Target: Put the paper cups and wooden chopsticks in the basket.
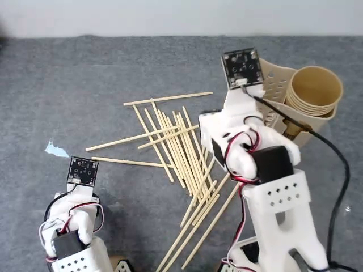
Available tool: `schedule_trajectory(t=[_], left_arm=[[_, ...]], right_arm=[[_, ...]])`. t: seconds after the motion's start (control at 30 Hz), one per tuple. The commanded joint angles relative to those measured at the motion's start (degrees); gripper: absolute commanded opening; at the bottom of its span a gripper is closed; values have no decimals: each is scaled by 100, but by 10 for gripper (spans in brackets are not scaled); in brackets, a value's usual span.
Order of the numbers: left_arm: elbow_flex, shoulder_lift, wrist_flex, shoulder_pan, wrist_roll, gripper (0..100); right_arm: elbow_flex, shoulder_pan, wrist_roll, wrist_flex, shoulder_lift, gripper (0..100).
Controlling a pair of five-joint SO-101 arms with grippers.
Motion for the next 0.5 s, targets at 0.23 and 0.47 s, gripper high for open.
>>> schedule_trajectory(t=[0.23, 0.47], left_arm=[[-57, -44, 35, 0, 0, 137], [-57, -44, 35, 0, 0, 137]], right_arm=[[-519, 558, 308, 75, -198, 8], [-448, 523, -484, 1138, -145, 12]])
